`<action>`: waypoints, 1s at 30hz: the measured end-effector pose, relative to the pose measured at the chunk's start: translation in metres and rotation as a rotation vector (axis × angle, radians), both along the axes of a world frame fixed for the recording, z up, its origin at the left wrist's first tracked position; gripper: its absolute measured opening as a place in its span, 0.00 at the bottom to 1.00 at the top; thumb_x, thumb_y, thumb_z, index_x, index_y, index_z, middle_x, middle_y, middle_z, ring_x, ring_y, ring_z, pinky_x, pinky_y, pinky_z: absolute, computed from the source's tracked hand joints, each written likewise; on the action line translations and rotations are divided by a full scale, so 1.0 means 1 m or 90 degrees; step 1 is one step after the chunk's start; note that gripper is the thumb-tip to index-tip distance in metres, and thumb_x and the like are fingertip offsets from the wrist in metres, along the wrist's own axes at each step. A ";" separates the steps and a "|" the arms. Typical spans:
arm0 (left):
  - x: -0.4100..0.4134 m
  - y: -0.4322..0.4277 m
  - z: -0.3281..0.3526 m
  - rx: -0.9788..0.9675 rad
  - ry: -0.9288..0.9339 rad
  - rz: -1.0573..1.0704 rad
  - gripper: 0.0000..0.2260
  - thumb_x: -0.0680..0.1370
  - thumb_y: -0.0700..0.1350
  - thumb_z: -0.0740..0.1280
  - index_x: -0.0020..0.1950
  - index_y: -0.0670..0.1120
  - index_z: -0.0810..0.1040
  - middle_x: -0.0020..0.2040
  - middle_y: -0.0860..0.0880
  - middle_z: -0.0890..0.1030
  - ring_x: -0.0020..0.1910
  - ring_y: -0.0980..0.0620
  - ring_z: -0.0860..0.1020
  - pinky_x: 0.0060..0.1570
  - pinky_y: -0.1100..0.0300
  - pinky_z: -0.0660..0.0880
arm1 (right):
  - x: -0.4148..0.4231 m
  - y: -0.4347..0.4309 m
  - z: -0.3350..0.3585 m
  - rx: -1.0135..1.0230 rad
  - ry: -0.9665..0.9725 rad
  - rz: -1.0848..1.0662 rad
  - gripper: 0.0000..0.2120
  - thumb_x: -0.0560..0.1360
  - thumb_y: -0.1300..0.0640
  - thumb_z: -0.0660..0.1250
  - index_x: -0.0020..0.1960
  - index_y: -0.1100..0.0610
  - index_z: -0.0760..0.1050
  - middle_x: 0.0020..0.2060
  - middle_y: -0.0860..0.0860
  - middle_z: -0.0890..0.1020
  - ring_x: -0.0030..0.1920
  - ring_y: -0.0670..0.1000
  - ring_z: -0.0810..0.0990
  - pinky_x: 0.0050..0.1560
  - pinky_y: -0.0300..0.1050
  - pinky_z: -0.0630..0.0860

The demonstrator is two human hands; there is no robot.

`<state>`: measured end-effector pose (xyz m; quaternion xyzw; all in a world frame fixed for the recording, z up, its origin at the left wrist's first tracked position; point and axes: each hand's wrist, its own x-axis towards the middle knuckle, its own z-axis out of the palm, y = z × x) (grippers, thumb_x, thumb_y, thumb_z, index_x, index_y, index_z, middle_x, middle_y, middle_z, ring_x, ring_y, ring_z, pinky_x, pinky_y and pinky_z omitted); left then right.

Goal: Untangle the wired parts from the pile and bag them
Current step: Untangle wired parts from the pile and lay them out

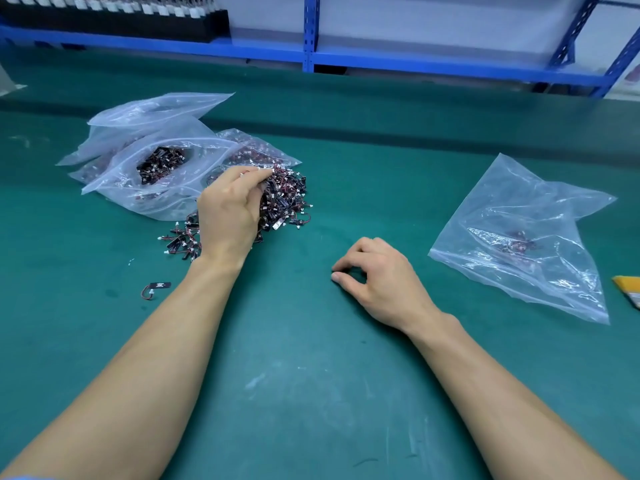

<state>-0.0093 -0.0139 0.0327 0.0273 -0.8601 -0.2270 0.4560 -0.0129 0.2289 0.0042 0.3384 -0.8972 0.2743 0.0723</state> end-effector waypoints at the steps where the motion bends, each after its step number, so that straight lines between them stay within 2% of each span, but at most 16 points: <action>1: 0.001 0.001 0.001 0.007 0.008 -0.004 0.10 0.78 0.35 0.68 0.56 0.42 0.85 0.51 0.45 0.85 0.47 0.46 0.83 0.49 0.55 0.78 | 0.000 0.001 0.000 -0.007 -0.002 0.013 0.04 0.77 0.51 0.72 0.49 0.50 0.84 0.43 0.41 0.75 0.47 0.47 0.73 0.51 0.46 0.73; 5: 0.007 0.007 0.005 0.012 0.055 -0.033 0.09 0.78 0.36 0.69 0.56 0.42 0.85 0.51 0.46 0.85 0.47 0.48 0.83 0.49 0.60 0.77 | -0.002 0.006 0.002 -0.022 -0.017 0.055 0.03 0.75 0.51 0.74 0.46 0.50 0.84 0.41 0.41 0.76 0.42 0.37 0.70 0.47 0.38 0.68; 11: 0.017 0.027 0.006 -0.021 0.092 -0.107 0.08 0.78 0.36 0.71 0.55 0.42 0.86 0.50 0.46 0.85 0.47 0.51 0.83 0.49 0.64 0.77 | -0.005 0.017 0.005 -0.025 -0.040 0.073 0.02 0.73 0.51 0.76 0.44 0.49 0.84 0.40 0.41 0.77 0.43 0.43 0.72 0.48 0.42 0.73; 15: 0.022 0.045 0.004 0.013 0.075 -0.186 0.07 0.77 0.36 0.72 0.54 0.42 0.86 0.50 0.47 0.85 0.47 0.54 0.82 0.51 0.66 0.76 | -0.008 0.026 0.008 -0.014 -0.051 0.073 0.03 0.72 0.50 0.77 0.42 0.48 0.84 0.38 0.40 0.77 0.41 0.41 0.73 0.45 0.37 0.70; 19: 0.036 0.069 -0.002 0.168 -0.008 -0.273 0.09 0.75 0.36 0.73 0.52 0.47 0.86 0.48 0.55 0.84 0.46 0.61 0.82 0.49 0.69 0.76 | -0.009 0.036 0.012 -0.028 -0.072 0.073 0.05 0.69 0.52 0.79 0.41 0.49 0.85 0.37 0.42 0.79 0.38 0.40 0.75 0.40 0.29 0.65; 23: 0.040 0.080 -0.008 0.363 -0.145 -0.330 0.12 0.74 0.36 0.74 0.49 0.53 0.85 0.43 0.57 0.85 0.39 0.61 0.81 0.45 0.68 0.75 | -0.009 0.041 0.017 -0.115 -0.078 0.042 0.13 0.63 0.48 0.84 0.40 0.51 0.83 0.36 0.42 0.78 0.35 0.38 0.75 0.37 0.28 0.65; 27: 0.038 0.083 -0.011 0.392 -0.246 -0.365 0.11 0.74 0.35 0.75 0.49 0.51 0.85 0.39 0.56 0.86 0.36 0.60 0.81 0.42 0.68 0.75 | -0.010 0.037 0.018 -0.201 -0.119 -0.010 0.18 0.62 0.39 0.80 0.43 0.50 0.83 0.40 0.44 0.80 0.33 0.43 0.69 0.37 0.32 0.64; 30: 0.038 0.082 -0.013 0.401 -0.300 -0.394 0.10 0.74 0.36 0.75 0.50 0.50 0.85 0.40 0.51 0.87 0.36 0.57 0.82 0.42 0.65 0.78 | -0.011 0.034 0.016 -0.230 -0.152 -0.017 0.09 0.69 0.46 0.78 0.41 0.50 0.84 0.35 0.38 0.78 0.31 0.45 0.67 0.36 0.34 0.64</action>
